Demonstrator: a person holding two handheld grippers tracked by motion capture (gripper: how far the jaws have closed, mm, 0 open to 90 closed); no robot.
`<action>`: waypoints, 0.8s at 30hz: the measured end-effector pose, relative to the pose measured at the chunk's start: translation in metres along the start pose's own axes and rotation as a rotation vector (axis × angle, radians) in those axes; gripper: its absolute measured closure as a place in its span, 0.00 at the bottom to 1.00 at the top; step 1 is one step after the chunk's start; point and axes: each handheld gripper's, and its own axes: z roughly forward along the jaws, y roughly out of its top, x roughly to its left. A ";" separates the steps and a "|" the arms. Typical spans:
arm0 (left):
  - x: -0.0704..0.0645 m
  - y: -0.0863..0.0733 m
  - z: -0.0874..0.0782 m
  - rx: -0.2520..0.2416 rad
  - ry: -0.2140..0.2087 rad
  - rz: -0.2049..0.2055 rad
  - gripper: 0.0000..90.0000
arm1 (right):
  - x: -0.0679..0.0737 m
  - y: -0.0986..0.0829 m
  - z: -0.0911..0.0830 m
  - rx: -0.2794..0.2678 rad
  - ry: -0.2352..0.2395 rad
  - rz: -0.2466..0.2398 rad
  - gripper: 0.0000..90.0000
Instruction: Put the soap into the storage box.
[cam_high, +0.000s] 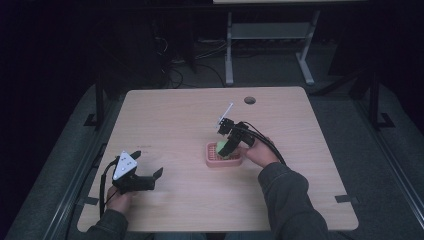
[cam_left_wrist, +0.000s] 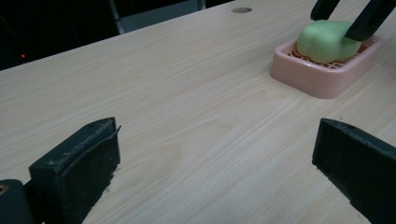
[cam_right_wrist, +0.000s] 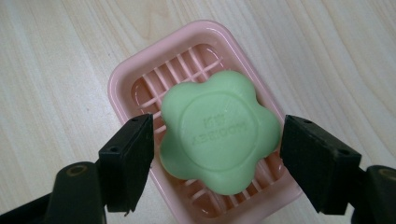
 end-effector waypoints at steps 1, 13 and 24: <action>0.000 0.000 0.000 0.002 0.000 0.003 0.00 | 0.000 0.000 0.000 0.002 0.000 0.000 0.29; -0.001 0.000 -0.001 -0.011 -0.003 -0.006 0.00 | 0.000 -0.004 -0.010 -0.025 -0.012 0.018 0.26; -0.001 0.000 0.000 -0.001 -0.001 0.000 0.00 | 0.001 -0.008 -0.015 -0.026 -0.017 0.020 0.24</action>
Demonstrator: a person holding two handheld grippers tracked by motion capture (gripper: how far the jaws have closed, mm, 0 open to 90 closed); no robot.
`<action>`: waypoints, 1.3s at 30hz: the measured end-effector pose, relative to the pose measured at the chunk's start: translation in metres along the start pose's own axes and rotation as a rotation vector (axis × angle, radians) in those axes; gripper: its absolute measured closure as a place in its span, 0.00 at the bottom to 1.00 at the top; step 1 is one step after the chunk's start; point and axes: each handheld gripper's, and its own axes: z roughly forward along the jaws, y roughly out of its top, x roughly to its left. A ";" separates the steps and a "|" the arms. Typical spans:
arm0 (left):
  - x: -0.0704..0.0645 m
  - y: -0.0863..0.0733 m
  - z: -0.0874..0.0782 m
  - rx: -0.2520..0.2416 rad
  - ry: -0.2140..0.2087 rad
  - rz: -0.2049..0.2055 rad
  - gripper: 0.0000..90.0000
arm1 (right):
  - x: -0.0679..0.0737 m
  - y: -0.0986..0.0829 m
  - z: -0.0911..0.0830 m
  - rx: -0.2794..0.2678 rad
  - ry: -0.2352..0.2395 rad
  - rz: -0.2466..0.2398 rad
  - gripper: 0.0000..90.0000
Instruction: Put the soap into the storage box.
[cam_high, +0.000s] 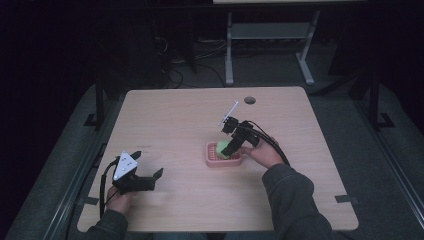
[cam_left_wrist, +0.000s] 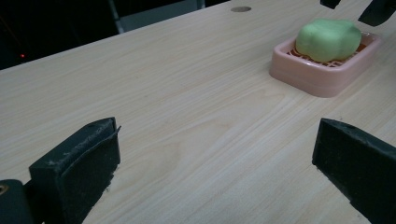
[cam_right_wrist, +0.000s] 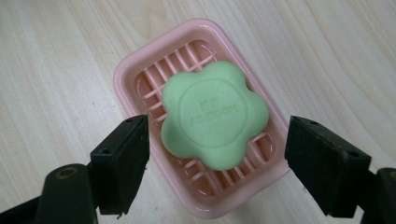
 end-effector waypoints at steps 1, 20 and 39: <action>0.000 0.000 0.000 0.000 -0.001 -0.001 0.00 | 0.000 -0.001 0.000 -0.001 -0.002 0.002 0.24; -0.001 0.000 0.000 0.003 -0.001 0.003 0.00 | -0.001 -0.013 -0.014 -0.027 -0.010 0.017 0.25; -0.001 0.000 0.001 0.006 0.000 -0.002 0.00 | -0.004 -0.033 -0.028 -0.034 -0.028 0.038 0.25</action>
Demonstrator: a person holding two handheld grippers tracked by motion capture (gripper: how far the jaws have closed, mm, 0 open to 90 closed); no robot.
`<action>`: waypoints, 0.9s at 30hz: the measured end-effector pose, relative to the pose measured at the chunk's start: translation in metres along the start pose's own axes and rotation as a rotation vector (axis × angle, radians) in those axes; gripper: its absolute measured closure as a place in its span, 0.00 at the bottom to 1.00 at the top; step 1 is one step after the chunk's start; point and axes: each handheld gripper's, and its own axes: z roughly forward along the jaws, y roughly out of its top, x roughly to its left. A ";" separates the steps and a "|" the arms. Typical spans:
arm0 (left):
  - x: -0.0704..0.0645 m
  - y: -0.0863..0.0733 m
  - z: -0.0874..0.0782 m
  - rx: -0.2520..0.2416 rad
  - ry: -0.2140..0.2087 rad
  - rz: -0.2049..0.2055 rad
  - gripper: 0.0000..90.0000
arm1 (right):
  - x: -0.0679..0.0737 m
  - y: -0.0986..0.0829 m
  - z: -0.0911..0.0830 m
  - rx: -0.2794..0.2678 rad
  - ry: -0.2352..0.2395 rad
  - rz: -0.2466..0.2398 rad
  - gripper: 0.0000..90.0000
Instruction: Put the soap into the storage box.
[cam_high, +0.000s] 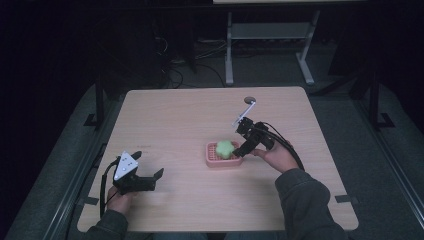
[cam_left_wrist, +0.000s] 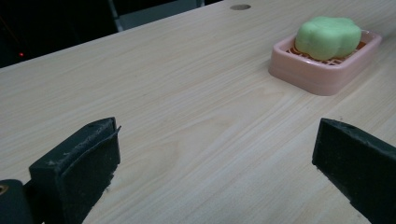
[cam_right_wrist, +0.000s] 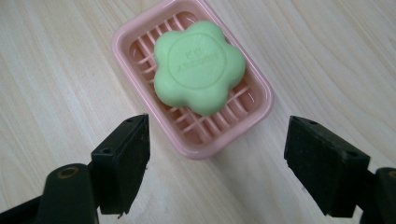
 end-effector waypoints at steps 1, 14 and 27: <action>0.000 0.000 0.000 0.001 0.000 0.001 0.00 | 0.000 -0.001 -0.001 0.002 0.001 0.004 0.25; 0.000 0.000 0.001 0.007 0.000 0.006 0.00 | -0.005 -0.023 -0.009 0.000 -0.008 0.035 0.25; 0.000 0.000 0.001 0.009 0.000 0.007 0.00 | -0.007 -0.048 -0.010 0.006 -0.009 0.065 0.25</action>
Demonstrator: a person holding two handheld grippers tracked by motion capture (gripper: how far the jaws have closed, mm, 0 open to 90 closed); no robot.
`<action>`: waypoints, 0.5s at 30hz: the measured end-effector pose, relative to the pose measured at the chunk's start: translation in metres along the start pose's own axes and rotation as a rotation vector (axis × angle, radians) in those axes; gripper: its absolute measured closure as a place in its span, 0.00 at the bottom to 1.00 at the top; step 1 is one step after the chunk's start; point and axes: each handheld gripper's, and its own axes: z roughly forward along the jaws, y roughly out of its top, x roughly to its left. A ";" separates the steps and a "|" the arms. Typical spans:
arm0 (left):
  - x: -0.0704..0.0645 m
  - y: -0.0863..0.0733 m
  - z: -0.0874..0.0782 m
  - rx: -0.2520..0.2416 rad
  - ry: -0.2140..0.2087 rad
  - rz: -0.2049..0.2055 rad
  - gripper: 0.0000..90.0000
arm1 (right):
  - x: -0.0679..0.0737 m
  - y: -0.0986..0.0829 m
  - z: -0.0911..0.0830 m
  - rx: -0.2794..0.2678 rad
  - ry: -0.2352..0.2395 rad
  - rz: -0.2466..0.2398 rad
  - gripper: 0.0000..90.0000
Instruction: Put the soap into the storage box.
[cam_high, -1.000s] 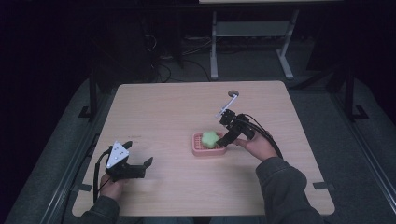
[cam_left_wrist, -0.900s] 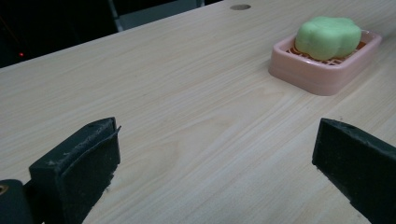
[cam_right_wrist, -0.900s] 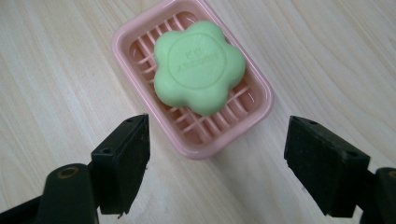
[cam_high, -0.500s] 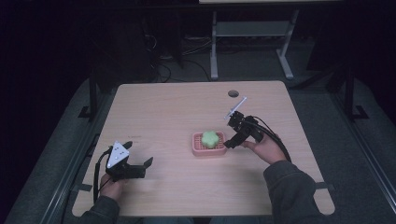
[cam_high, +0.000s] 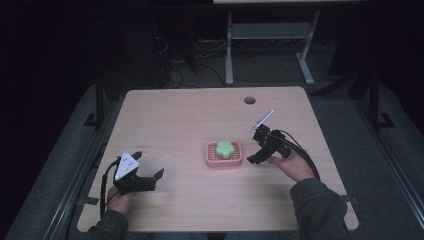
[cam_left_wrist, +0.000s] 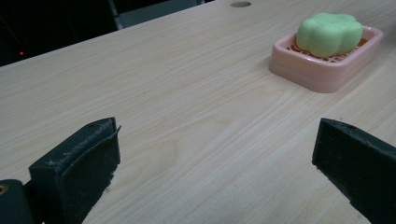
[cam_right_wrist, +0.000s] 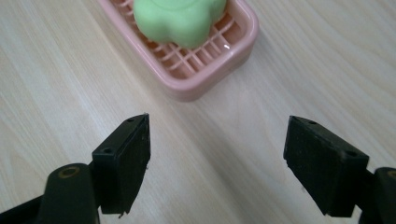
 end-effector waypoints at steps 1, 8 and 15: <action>0.000 0.000 0.000 0.001 -0.001 0.000 0.00 | 0.000 -0.001 0.000 0.008 0.003 0.007 0.25; 0.000 0.000 0.000 0.002 0.000 0.001 0.00 | -0.003 -0.013 -0.002 0.003 0.003 0.021 0.26; 0.000 0.000 0.000 0.003 0.001 0.000 0.00 | -0.003 -0.026 -0.007 0.003 -0.007 0.036 0.25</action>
